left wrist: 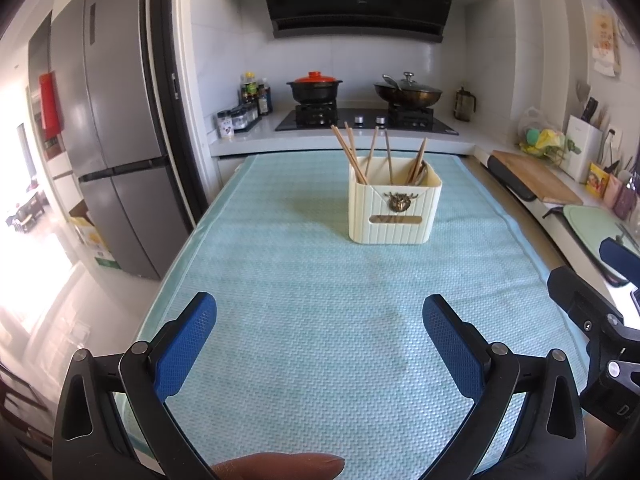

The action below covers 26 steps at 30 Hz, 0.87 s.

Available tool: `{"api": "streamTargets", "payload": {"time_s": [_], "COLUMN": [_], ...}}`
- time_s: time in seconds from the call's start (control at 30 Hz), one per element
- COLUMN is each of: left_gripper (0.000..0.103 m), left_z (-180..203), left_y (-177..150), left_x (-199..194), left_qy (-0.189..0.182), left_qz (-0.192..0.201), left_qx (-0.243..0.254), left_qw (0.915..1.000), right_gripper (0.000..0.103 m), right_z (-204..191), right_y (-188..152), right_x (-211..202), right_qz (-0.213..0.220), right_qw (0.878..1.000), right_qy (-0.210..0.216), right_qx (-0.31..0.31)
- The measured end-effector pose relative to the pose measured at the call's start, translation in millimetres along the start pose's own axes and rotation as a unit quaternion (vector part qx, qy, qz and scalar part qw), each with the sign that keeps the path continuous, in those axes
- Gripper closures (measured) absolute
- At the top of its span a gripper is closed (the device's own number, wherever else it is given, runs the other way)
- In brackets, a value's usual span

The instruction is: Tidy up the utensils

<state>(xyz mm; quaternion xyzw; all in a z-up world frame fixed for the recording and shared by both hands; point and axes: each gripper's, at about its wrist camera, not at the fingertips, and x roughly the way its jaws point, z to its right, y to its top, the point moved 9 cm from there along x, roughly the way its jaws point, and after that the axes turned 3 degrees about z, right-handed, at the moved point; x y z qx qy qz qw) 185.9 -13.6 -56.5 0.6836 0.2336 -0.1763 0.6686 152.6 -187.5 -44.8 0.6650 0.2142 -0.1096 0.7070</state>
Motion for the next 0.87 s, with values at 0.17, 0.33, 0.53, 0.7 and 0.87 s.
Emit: {"api": "streamTargets", "payload": {"time_s": [0.17,0.33,0.53,0.7,0.87], "left_gripper": [0.000,0.000,0.000,0.000,0.000], "left_z": [0.9,-0.1,-0.9,-1.1,-4.3], "left_y": [-0.1,-1.4,-1.7,-1.9,0.3], "left_x": [0.4,0.8,0.7,0.2,-1.9], "left_qy": [-0.001,-0.002,-0.002,-0.004,0.008], "left_qz": [0.000,-0.001,-0.001,-0.002,0.011], "left_qx": [0.000,-0.001,-0.001,-0.003,-0.003], "left_qw": [1.0000,1.0000,1.0000,1.0000,0.9999], "right_gripper": [0.016,0.016,0.016,0.016,0.016], "right_z": [-0.8,-0.9,-2.1,-1.9,-0.4], "right_y": [-0.8,-1.9,-2.0,-2.7,-4.7], "right_x": [0.7,-0.2,0.3,0.4,0.7], "right_qz": [-0.001,-0.002,-0.002,-0.003,-0.005], "right_qw": [1.000,1.000,1.000,1.000,1.000], "right_qy": [0.002,0.004,0.003,0.003,0.002], "right_qx": [-0.001,-0.002,-0.002,-0.002,0.001]}}
